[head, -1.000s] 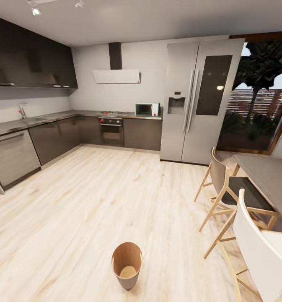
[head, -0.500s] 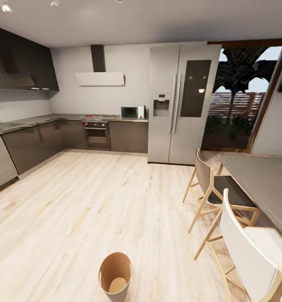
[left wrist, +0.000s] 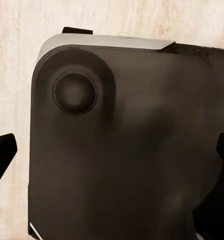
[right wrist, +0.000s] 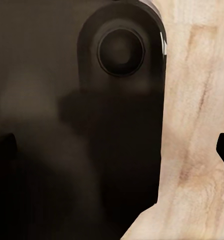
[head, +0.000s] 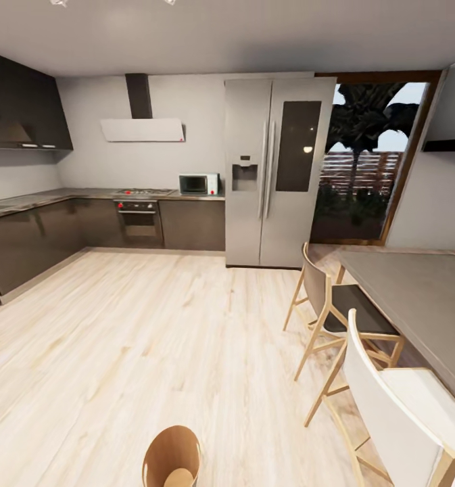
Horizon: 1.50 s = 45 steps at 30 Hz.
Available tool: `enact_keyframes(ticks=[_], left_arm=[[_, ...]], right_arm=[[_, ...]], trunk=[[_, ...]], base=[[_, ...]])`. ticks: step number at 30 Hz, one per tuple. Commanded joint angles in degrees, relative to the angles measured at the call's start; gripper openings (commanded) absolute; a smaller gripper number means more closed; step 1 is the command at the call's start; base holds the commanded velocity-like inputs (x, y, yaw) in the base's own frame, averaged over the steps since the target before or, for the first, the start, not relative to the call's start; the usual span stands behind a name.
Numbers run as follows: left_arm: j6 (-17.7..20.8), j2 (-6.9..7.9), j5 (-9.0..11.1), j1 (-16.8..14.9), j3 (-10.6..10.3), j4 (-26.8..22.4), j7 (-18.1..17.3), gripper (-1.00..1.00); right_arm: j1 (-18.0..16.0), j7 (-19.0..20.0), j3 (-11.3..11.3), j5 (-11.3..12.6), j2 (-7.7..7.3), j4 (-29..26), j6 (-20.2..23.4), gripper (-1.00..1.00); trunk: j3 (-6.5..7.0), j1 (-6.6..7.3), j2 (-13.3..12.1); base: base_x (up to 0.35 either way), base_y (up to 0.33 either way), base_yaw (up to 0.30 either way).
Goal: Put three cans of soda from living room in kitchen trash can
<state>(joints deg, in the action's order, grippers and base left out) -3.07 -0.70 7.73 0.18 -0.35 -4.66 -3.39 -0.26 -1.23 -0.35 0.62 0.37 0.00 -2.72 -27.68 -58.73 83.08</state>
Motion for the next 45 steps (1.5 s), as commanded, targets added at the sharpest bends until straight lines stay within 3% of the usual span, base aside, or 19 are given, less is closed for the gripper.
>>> enact_keyframes(ticks=[1, 20, 45], left_arm=[[0.0, 0.00, 0.0, 0.0, 0.0, 0.0, 0.0, 1.00], [0.0, 0.00, 0.1, 0.0, 0.1, 0.0, 0.0, 1.00], [0.0, -0.01, 0.1, 0.0, 0.1, 0.0, 0.0, 1.00]], right_arm=[[0.0, 0.0, 0.0, 0.0, 0.00, 0.0, 0.0, 1.00], [0.0, 0.1, 0.5, -0.6, 0.04, 0.0, 0.2, 1.00], [0.0, 0.1, 0.7, -0.9, 0.07, 0.0, 0.0, 1.00]], trunk=[[0.01, 0.00, 0.0], [-0.01, 0.00, 0.0], [-1.48, 0.00, 0.0]], base=[[0.010, 0.000, -0.020], [0.001, 0.000, 0.006], [0.000, 0.000, 0.197]])
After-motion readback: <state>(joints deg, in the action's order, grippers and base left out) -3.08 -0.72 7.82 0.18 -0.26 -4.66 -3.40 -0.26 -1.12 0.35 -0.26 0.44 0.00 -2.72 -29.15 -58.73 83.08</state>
